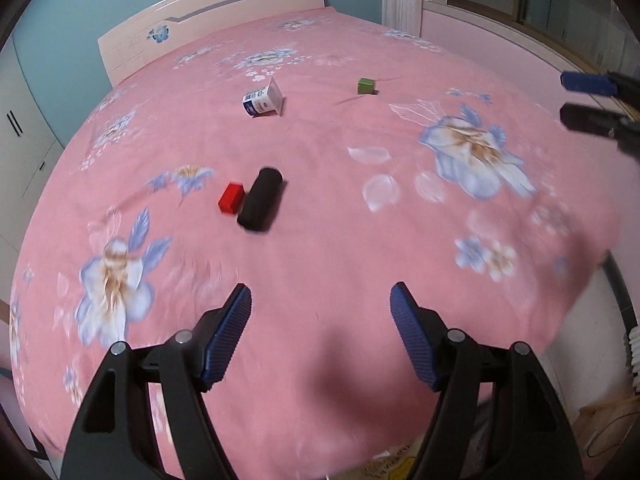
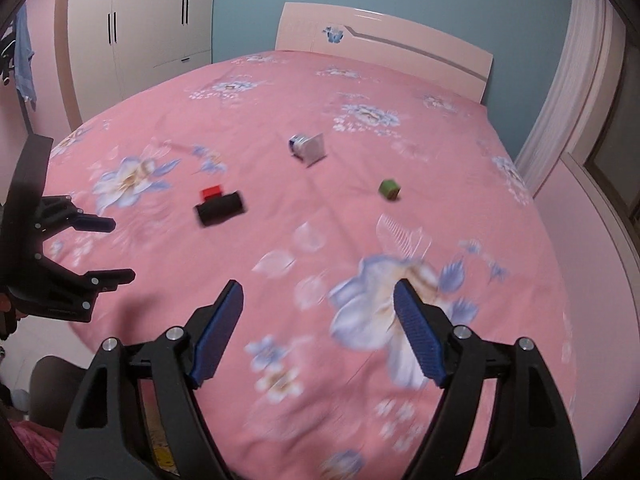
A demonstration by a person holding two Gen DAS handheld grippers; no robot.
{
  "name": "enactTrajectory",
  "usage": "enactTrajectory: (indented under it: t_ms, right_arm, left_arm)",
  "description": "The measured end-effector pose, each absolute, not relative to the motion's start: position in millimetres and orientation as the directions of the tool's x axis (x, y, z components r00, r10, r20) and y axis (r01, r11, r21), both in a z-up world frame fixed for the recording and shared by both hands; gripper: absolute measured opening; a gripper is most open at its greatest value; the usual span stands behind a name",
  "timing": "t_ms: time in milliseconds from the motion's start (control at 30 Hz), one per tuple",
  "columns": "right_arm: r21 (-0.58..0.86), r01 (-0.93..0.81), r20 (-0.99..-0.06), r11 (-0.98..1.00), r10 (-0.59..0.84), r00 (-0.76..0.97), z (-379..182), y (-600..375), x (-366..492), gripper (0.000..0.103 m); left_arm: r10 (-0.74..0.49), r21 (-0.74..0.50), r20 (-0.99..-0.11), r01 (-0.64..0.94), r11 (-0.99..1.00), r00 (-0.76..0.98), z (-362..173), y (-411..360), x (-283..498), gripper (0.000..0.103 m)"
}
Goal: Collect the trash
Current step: 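Move both open tools back over the bed toward the remaining items, then grasp the black cylinder with the left tool while the right tool grasps the green cube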
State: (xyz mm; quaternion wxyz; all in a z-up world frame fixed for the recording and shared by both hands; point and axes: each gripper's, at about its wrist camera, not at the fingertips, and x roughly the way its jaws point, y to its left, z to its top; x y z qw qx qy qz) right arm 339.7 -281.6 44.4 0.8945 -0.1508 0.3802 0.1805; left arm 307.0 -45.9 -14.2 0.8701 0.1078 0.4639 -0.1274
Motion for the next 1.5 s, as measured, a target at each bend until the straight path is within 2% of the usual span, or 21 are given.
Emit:
enactTrajectory:
  t_ms: [367, 633, 700, 800, 933, 1133, 1233, 1467, 1500]
  right_arm:
    - [-0.161, -0.457, -0.755, 0.875, 0.189, 0.628, 2, -300, 504, 0.077]
    - [-0.196, -0.446, -0.773, 0.873, 0.143, 0.618, -46, -294, 603, 0.077]
    - [-0.185, -0.436, -0.781, 0.881, 0.138, 0.609, -58, -290, 627, 0.077]
    - [-0.186, -0.423, -0.788, 0.887, 0.123, 0.604, -73, -284, 650, 0.077]
    - [-0.153, -0.411, -0.790, 0.898, 0.138, 0.597, -84, -282, 670, 0.077]
    - [-0.149, -0.406, -0.794, 0.902, 0.136, 0.592, -94, -284, 680, 0.077]
    - [-0.156, -0.398, -0.794, 0.904, 0.125, 0.595, -95, -288, 687, 0.077]
    - [-0.136, -0.372, -0.803, 0.918, 0.118, 0.584, -104, -299, 706, 0.077]
    - [-0.108, -0.377, -0.814, 0.920, 0.136, 0.565, -108, -299, 712, 0.077]
  left_arm:
    - [-0.105, 0.052, -0.876, 0.309, 0.950, 0.470, -79, -43, 421, 0.074]
    - [-0.038, 0.113, -0.878, 0.284, 0.952, 0.477, -107, -38, 460, 0.074]
    - [-0.052, 0.089, -0.886, 0.279, 0.956, 0.461, -109, -33, 468, 0.072]
    - [-0.087, 0.062, -0.885, 0.301, 0.952, 0.457, -106, -30, 472, 0.062]
    - [-0.159, 0.025, -0.885, 0.385, 0.923, 0.438, -101, -34, 475, 0.062]
    - [-0.117, 0.061, -0.902, 0.392, 0.918, 0.415, -124, -36, 501, 0.062]
    - [-0.183, -0.020, -0.899, 0.380, 0.925, 0.399, -125, -32, 511, 0.057]
    - [-0.218, -0.078, -0.893, 0.340, 0.937, 0.395, -127, -32, 522, 0.035]
    - [-0.228, -0.095, -0.891, 0.330, 0.939, 0.392, -127, -31, 524, 0.034]
